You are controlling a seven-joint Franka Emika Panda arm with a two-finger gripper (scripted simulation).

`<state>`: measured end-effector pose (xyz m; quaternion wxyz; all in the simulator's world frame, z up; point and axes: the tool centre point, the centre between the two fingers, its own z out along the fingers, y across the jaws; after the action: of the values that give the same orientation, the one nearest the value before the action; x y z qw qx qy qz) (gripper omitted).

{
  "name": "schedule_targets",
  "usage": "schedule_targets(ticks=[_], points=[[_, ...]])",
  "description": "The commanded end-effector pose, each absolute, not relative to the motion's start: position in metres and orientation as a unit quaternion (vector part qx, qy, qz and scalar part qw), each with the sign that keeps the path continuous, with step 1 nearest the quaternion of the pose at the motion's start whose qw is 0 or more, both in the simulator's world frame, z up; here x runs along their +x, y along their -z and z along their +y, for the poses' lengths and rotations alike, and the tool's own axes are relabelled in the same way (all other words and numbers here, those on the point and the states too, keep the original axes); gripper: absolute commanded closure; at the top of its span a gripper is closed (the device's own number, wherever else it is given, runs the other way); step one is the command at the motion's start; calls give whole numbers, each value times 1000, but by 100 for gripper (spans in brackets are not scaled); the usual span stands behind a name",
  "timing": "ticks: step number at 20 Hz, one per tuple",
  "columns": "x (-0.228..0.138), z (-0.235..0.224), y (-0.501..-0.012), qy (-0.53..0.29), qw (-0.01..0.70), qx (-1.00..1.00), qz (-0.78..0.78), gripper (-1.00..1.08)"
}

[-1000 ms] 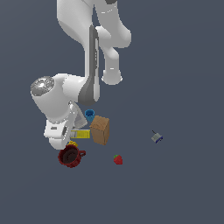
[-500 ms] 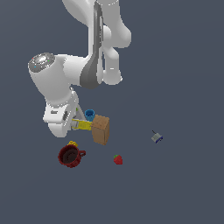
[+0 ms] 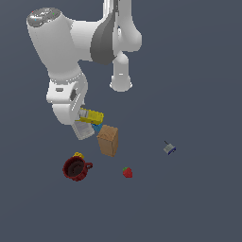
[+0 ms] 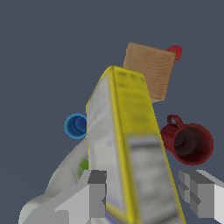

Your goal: Pick up a designated object from a clutter of objects.

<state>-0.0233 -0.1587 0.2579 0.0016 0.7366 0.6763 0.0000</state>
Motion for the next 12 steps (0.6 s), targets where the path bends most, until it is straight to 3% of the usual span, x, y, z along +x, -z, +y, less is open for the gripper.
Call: schedule_targets(ticks=[1,12], points=[[-34,-151,-282,0,1,736,677,108],[-68,-128,-368,0,0,736,677,108]])
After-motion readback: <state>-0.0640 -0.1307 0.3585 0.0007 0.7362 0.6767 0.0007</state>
